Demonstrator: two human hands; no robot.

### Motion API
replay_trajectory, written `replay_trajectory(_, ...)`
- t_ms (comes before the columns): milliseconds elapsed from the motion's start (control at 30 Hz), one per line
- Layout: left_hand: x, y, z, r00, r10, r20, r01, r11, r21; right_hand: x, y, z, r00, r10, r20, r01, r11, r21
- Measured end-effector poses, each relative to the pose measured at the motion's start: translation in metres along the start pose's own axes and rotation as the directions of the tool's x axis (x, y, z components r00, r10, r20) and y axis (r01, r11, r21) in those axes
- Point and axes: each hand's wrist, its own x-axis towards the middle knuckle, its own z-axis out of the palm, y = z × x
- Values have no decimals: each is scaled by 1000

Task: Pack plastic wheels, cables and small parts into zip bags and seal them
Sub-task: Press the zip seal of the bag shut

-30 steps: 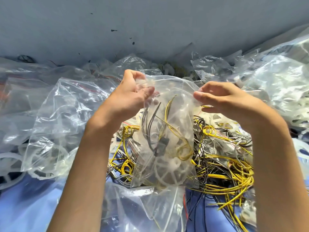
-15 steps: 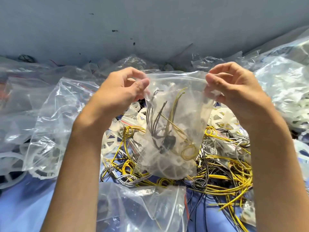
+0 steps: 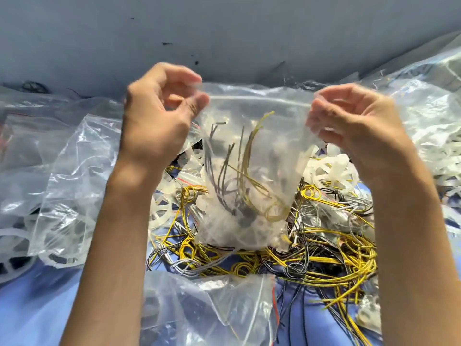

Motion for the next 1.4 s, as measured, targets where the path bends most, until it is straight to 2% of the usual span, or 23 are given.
replay_trajectory(67, -3, -2, 3, 1000, -24, -17, 24, 999, -27, -1, 4, 3, 999, 34, -33, -34, 999, -17)
replay_trajectory(200, -1, 8, 1, 995, 46, -85, -56, 992, -113, 1, -4, 2, 992, -84, -97, 93, 992, 85)
replay_trajectory(233, 0, 8, 2, 996, 44, -79, -54, 991, -120, 2, -4, 1, 992, -76, -97, 83, 994, 73)
replay_trajectory(367, -4, 6, 5, 1000, -9, -20, 7, 998, -70, 3, 8, -3, 990, 137, -30, -140, 982, -123)
replay_trajectory(500, -2, 4, 4, 998, -63, 10, 64, 995, -83, 5, 7, -7, 976, 213, -51, -216, 973, -78)
replay_trajectory(667, -3, -8, 3, 956, -254, 147, 262, 964, -38, 4, 10, -8, 957, 290, 12, -289, 956, -43)
replay_trajectory(733, -2, -12, 2, 938, -290, 189, 297, 955, -9, 3, 10, -7, 960, 278, 23, -276, 958, -74)
replay_trajectory(900, -3, -13, 0, 952, -262, 157, 270, 962, -33, 2, 10, -6, 984, 178, 5, -172, 960, -222)
replay_trajectory(1067, 0, -2, -6, 985, -141, 96, 152, 980, -125, -3, -9, -6, 1000, 17, 16, -17, 999, 40)
replay_trajectory(1267, -2, -8, -3, 979, -171, 109, 180, 981, -74, -5, -4, -2, 993, 115, -11, -115, 990, -77)
replay_trajectory(1400, -2, -8, -3, 977, -180, 113, 187, 981, -57, -3, -4, 0, 992, 117, -52, -121, 988, -93)
